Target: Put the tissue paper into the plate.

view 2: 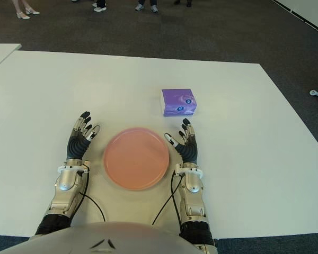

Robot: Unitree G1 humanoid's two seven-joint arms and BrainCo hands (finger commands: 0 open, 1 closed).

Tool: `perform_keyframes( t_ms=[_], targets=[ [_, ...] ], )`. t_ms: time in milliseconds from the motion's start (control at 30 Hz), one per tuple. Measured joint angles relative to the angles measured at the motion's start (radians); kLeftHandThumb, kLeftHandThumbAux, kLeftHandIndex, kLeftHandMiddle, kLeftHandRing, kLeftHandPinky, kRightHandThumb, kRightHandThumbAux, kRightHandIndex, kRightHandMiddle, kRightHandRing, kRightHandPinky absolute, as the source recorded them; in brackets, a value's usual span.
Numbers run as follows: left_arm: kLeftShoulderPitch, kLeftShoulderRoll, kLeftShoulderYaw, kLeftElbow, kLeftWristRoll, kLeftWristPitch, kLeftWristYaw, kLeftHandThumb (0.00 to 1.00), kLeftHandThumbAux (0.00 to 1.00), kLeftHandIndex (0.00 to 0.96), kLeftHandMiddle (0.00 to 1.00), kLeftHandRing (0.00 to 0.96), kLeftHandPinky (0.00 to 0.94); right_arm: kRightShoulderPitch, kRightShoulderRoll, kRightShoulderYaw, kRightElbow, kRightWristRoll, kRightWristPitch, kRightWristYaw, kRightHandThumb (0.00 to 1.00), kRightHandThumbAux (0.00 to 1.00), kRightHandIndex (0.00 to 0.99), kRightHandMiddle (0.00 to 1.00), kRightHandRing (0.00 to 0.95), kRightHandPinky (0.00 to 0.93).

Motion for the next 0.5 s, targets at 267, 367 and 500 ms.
perform_keyframes(
  t_ms=[267, 367, 500],
  targets=[
    [-0.002, -0.002, -0.001, -0.005, 0.000, -0.002, 0.000, 0.000, 0.554, 0.000, 0.000, 0.000, 0.000, 0.114, 0.006, 0.010, -0.325, -0.029, 0.182, -0.021, 0.203, 0.748, 0.000, 0.023, 0.026, 0.055],
    [-0.006, -0.003, -0.002, -0.002, 0.002, 0.004, 0.000, 0.000, 0.552, 0.000, 0.000, 0.000, 0.000, 0.114, 0.001, -0.018, -0.431, -0.051, 0.188, -0.045, 0.241, 0.728, 0.000, 0.017, 0.023, 0.039],
    [-0.009, -0.003, -0.007, 0.003, 0.004, 0.006, 0.000, 0.000, 0.550, 0.000, 0.000, 0.000, 0.000, -0.001, -0.055, -0.091, -0.457, -0.086, 0.119, -0.090, 0.285, 0.694, 0.000, 0.009, 0.015, 0.023]
  ],
)
